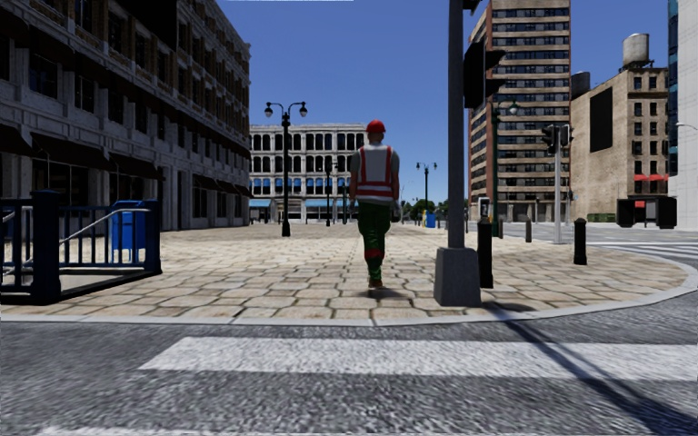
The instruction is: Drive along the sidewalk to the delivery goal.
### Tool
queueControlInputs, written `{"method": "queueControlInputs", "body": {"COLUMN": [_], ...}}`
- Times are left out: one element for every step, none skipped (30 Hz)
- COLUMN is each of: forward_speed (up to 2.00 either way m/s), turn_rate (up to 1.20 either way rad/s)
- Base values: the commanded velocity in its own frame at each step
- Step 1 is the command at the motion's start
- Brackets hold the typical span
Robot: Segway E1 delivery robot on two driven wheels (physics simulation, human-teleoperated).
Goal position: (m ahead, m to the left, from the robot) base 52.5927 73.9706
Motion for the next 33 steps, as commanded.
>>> {"method": "queueControlInputs", "body": {"forward_speed": [1.46,1.46,1.47,1.47,1.47,1.47,1.47,1.47,1.47,1.47,1.47,1.47,1.47,1.47,1.47,1.48,1.48,1.48,1.48,1.48,1.48,1.48,1.48,1.48,1.48,1.48,1.48,1.48,1.48,1.48,1.48,1.48,1.48], "turn_rate": [0.0,0.0,0.0,0.0,0.0,0.0,0.0,0.0,0.0,0.0,0.0,0.0,0.0,0.0,0.0,0.0,0.0,0.0,0.0,0.0,0.0,0.0,0.0,0.0,0.0,0.0,0.0,0.0,0.0,0.0,0.0,0.0,0.0]}}
